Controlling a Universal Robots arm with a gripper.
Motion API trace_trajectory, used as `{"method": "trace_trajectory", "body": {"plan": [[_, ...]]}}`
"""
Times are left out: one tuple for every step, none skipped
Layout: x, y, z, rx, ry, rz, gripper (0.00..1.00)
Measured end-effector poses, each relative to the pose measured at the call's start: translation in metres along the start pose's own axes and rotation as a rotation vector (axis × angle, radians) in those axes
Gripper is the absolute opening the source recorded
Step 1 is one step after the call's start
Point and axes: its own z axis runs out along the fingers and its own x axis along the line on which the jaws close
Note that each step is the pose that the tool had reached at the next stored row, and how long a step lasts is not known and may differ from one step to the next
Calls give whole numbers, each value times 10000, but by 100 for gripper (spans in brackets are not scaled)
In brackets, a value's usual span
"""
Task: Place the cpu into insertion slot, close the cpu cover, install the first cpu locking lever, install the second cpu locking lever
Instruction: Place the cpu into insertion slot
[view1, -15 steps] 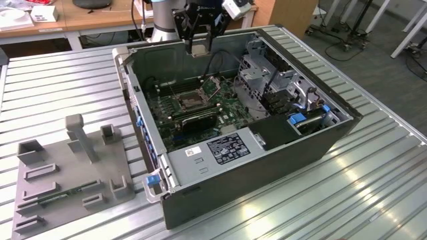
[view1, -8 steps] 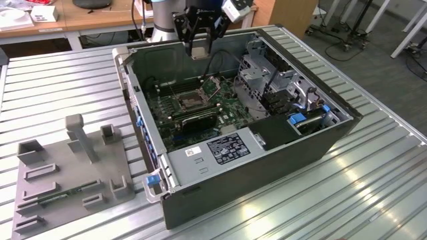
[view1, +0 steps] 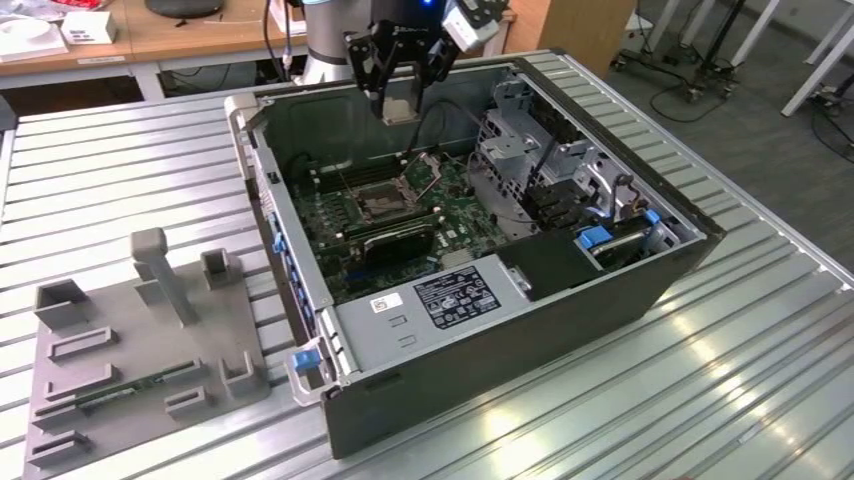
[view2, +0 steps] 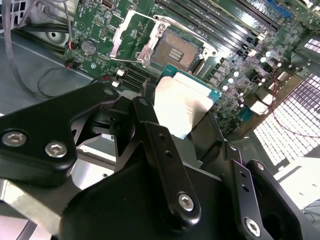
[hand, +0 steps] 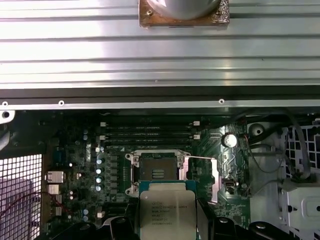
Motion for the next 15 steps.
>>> {"method": "trace_trajectory", "body": {"plan": [[0,0,9,4,0,0,54],[0,-1,15,8,0,-1,54],[0,-1,19,9,0,-1,54],[0,-2,22,8,0,0,54],[0,-2,27,8,-1,0,54],[0,-2,31,10,-1,0,54],[0,-3,35,11,-1,0,54],[0,-3,37,11,0,0,54],[0,-3,38,12,0,0,54],[0,-3,38,13,0,0,54],[0,-3,38,12,0,0,54],[0,-3,40,11,0,0,54],[0,-3,43,11,-1,0,54],[0,-3,43,11,-1,0,54],[0,-3,43,11,-1,0,54]]}}
